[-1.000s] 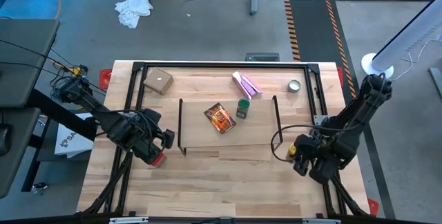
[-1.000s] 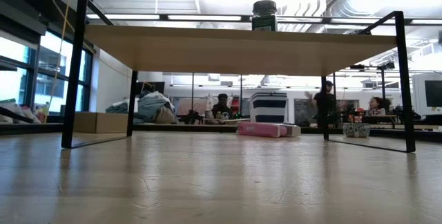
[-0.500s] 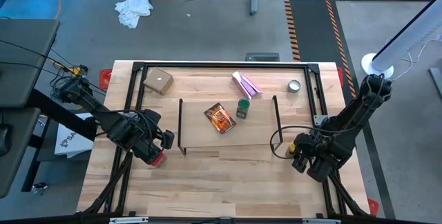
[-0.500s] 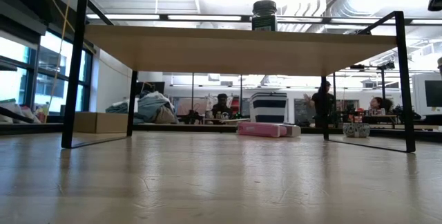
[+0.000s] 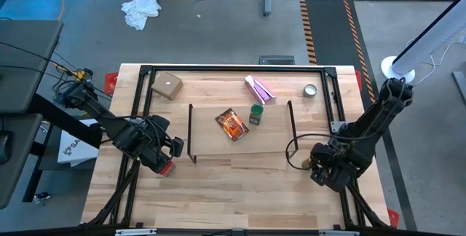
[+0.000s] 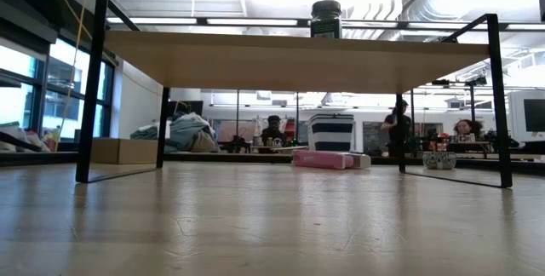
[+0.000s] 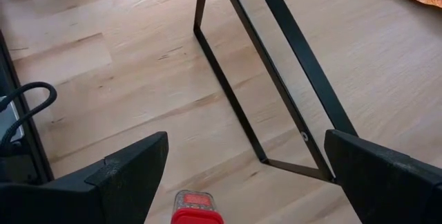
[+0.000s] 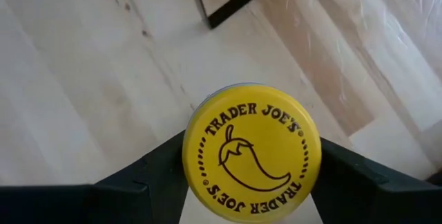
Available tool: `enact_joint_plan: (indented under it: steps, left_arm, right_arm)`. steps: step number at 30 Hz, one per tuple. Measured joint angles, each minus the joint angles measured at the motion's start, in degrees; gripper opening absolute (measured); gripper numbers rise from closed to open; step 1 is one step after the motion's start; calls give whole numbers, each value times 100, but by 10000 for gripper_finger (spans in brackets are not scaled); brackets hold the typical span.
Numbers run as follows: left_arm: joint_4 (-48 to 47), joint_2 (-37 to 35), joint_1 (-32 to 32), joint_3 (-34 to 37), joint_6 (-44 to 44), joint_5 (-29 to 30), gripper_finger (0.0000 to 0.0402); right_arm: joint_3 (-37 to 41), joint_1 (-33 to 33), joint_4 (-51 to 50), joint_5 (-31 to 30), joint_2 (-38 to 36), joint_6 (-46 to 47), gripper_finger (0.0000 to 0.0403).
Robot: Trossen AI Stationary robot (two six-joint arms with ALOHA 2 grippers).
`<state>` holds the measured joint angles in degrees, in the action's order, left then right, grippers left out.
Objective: Shelf spices
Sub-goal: Remove the yellow seasoning bottle from the shelf
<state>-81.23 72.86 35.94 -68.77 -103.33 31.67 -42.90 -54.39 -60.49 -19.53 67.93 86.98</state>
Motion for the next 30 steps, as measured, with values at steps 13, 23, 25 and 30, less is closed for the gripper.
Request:
enact_joint_plan:
  steps: [13,23,25,30]
  left_arm:
    - [-108,0,0,0,2,39,385]
    - [-105,0,2,0,2,43,385]
    - [-110,0,2,0,2,49,385]
    - [-174,-2,1,2,2,53,385]
  right_arm:
    - [-535,261,-628,779,-20,-238,250]
    - [-541,380,-119,785,-9,-330,250]
    - [-543,380,-31,849,-9,-345,250]
    - [-543,380,-1,810,-9,-330,250]
